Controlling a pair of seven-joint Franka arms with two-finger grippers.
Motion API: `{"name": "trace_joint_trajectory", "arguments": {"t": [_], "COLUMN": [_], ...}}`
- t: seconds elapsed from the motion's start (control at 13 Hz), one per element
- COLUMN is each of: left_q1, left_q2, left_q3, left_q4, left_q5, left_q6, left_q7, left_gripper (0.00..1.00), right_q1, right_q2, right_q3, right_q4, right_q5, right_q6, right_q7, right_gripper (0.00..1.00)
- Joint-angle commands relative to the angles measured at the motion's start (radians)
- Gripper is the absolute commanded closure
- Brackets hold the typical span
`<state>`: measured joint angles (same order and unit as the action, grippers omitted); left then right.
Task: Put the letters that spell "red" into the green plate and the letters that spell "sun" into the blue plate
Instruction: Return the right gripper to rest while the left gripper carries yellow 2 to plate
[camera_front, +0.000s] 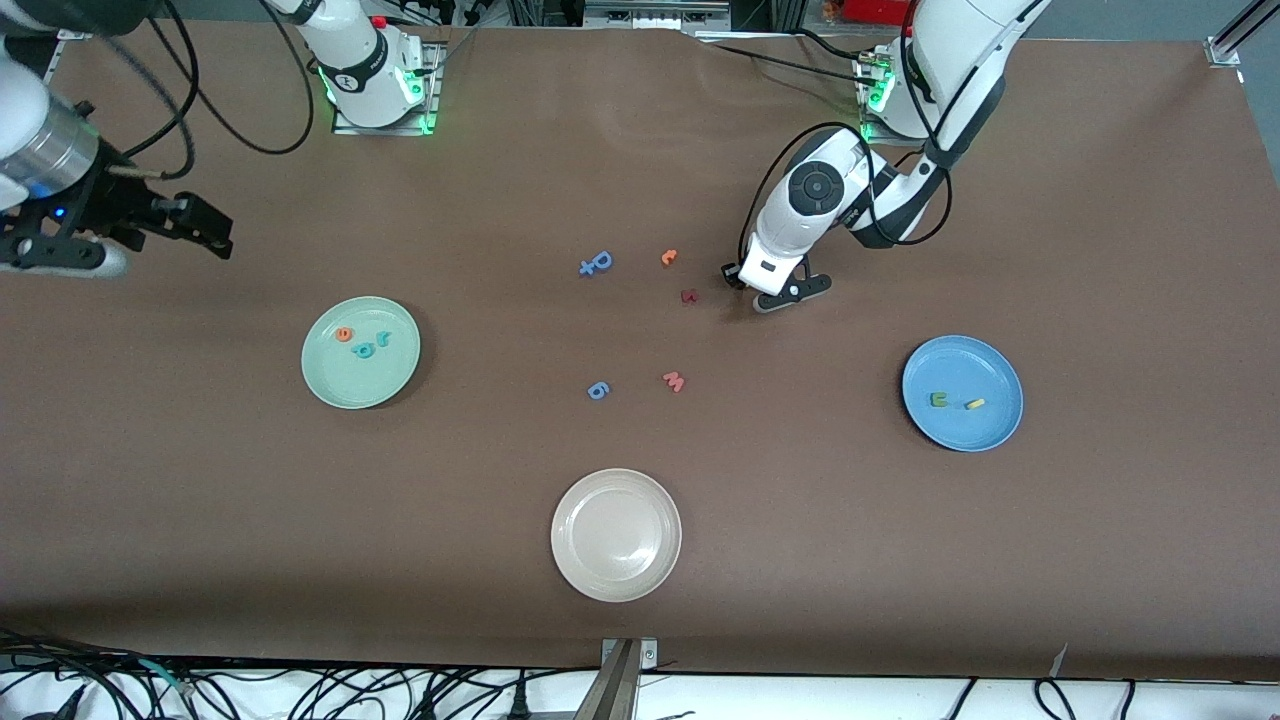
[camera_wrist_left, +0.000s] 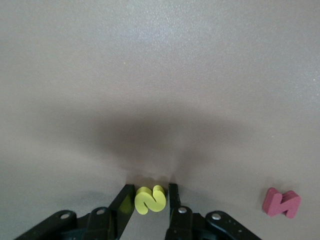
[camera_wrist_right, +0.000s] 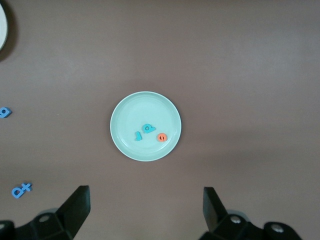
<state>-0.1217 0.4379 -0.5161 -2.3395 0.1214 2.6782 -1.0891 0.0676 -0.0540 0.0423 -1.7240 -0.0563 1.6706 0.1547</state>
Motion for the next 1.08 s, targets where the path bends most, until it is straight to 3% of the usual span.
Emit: {"name": "trace_joint_trajectory", "arguments": {"t": [0.0, 0.15, 0.46, 0.77, 1.0], "left_q1": [-0.009, -0.009, 0.0, 0.008, 0.063], "left_q2": [0.022, 0.022, 0.018, 0.03, 0.059], "left_q3": [0.005, 0.007, 0.008, 0.043, 0.06], "left_q4": [0.008, 0.009, 0.061, 0.329, 0.474], "left_q5": [0.038, 0.038, 0.038, 0.038, 0.038], "left_q6": [0.006, 0.002, -0.044, -0.418, -0.566], "left_q7": [-0.031, -0.028, -0.025, 0.052, 0.181], "left_gripper": [0.72, 0.74, 0.77, 0.8, 0.8], "right_q1": [-0.04, -0.04, -0.026, -0.026, -0.025], "right_q2": [-0.052, -0.02, -0.004, 0.006, 0.005], "right_q3": [-0.042, -0.077, -0.076, -0.075, -0.07], "right_q4": [-0.086, -0.051, -0.043, -0.043, -0.043], "right_q5": [0.041, 0.044, 0.046, 0.047, 0.047], "right_q6": [0.058, 0.051, 0.034, 0.032, 0.031], "right_q7": [-0.169, -0.196, -0.191, -0.188, -0.185], "right_gripper": [0.0, 0.0, 0.0, 0.0, 0.0]}}
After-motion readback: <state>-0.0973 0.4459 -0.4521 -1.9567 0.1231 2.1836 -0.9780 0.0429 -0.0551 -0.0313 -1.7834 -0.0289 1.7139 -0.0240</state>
